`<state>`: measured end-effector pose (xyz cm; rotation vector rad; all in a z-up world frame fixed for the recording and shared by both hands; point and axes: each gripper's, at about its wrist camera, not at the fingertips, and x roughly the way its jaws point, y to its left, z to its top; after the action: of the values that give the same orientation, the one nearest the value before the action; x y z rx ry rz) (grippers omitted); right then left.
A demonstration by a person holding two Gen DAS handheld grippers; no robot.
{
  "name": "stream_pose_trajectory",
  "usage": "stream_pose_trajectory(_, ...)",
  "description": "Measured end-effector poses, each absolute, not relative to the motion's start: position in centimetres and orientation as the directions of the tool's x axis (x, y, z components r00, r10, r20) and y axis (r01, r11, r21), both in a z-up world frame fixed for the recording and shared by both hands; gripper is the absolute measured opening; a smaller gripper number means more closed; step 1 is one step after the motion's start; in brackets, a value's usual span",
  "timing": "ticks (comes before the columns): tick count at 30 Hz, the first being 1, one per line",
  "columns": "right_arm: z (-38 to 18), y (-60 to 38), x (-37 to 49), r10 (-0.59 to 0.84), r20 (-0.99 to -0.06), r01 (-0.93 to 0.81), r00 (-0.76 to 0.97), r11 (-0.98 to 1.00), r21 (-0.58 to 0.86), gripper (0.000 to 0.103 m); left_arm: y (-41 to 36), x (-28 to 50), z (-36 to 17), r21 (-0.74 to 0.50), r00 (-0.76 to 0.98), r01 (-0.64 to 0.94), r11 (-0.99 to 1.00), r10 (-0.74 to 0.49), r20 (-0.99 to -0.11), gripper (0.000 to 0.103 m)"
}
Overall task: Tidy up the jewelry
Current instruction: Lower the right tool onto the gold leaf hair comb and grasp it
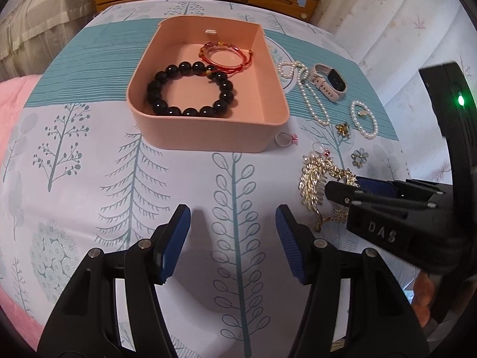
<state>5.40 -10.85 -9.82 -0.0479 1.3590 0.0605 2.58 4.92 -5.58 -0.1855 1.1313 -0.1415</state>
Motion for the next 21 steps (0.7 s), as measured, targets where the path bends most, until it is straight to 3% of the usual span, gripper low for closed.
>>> stream_pose_trajectory(4, -9.7, -10.4, 5.2, 0.025, -0.972, -0.104, 0.232, 0.995, 0.001, 0.033, 5.1, 2.7, -5.6, -0.218, 0.420, 0.010, 0.976, -0.202, -0.885, 0.057)
stream_pose_trajectory(19, -8.0, -17.1, 1.9, 0.151, -0.949, -0.073, 0.276, 0.988, 0.136, 0.033, 3.2, 2.4, -5.3, -0.177, 0.424, 0.059, 0.982, -0.186, -0.887, 0.057)
stream_pose_trajectory(21, -7.6, -17.9, 1.5, 0.156, -0.945, -0.069, 0.289, 0.988, 0.142, 0.020, 2.7, 2.4, -5.2, -0.167, 0.423, 0.073, 0.983, -0.182, -0.888, 0.057)
